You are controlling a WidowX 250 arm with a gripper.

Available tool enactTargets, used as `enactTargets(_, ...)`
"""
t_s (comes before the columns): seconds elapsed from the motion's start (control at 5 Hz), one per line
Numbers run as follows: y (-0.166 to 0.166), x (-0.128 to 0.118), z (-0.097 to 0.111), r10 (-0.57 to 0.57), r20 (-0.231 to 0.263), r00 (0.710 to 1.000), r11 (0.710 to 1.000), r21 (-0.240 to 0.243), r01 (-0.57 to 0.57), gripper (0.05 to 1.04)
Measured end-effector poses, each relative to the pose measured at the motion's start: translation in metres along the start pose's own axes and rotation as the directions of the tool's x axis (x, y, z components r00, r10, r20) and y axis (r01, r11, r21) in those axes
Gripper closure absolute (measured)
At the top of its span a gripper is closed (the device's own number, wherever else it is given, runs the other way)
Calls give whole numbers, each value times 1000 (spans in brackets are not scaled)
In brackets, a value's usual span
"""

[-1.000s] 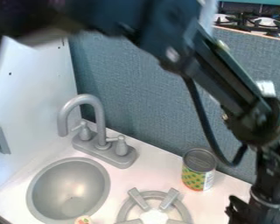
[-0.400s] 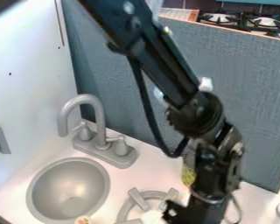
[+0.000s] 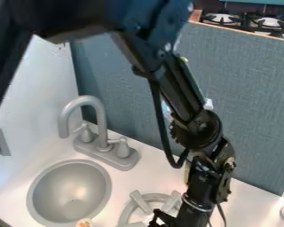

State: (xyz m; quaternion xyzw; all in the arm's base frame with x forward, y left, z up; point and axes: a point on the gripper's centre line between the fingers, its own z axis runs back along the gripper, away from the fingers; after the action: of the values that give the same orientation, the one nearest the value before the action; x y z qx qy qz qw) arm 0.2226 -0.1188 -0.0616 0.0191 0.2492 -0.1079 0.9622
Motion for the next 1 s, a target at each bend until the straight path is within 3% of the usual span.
enactTargets(0.2, 0, 12, -3, -8, 79, 997, 1000, 0, 8, 459)
enactTargets(0.6, -6, 15, -6, -59, 120, 991, 997, -37, 64, 413)
enactTargets(0.8, -8, 17, -7, -89, 127, 988, 994, -46, 96, 124)
enactTargets(1.0, -9, 17, -5, -82, 124, 989, 995, -51, 89, 74)
